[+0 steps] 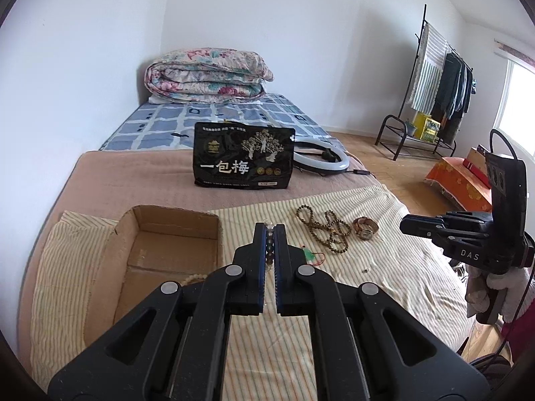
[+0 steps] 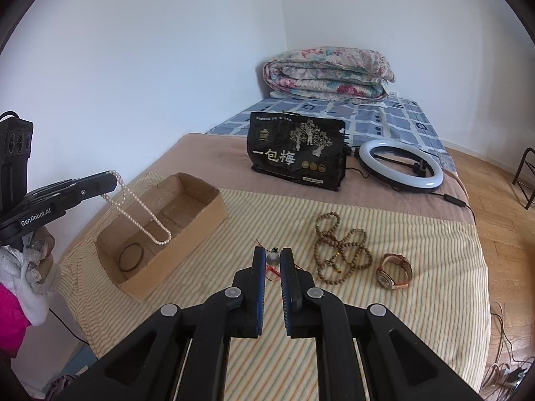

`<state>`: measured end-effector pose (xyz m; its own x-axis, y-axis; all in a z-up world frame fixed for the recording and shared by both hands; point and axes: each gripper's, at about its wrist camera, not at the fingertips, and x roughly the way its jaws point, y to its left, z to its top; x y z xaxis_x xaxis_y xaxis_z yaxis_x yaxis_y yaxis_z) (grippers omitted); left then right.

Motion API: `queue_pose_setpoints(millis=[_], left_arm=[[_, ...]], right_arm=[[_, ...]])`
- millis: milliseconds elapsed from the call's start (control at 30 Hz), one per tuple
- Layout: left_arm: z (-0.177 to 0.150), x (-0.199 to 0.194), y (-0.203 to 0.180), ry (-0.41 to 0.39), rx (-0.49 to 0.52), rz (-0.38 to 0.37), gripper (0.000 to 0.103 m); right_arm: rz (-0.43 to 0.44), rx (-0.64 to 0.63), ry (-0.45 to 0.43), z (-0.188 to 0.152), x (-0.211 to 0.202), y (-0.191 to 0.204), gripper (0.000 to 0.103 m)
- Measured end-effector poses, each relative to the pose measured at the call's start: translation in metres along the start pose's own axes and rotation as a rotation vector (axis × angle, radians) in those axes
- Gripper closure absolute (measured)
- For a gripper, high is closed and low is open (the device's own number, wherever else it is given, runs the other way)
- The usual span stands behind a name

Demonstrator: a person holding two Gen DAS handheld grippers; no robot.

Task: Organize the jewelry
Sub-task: 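Carry the pearl necklace and earring into the box and open both grippers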

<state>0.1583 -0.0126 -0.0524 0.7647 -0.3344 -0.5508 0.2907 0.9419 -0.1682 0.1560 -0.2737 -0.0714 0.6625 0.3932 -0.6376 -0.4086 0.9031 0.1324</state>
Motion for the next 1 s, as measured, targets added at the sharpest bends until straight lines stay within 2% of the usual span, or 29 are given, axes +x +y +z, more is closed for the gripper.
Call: queue_pose_setpoints(millis=[233,500,733,1000], left_arm=[[0.004,-0.025,0.045,-0.035,-0.043,0.065,0.101],[-0.009,-0.035,0.093,-0.021,-0.091,0.132,0.101],[-0.025,-0.033,0.118,0.004,-0.122,0.167,0.101],[-0.041,-0.027,0.130,0.035,-0.139,0.169,0.101]], right_arm=[[0.046,-0.071,-0.006,0.022,0.013,0.043,0.097],[0.118,-0.132,0.007,0.038,0.038,0.092,0.097],[0.167,-0.191,0.048,0.044,0.074,0.132,0.097],[0.212,-0.221,0.105,0.044,0.115,0.165,0.097]])
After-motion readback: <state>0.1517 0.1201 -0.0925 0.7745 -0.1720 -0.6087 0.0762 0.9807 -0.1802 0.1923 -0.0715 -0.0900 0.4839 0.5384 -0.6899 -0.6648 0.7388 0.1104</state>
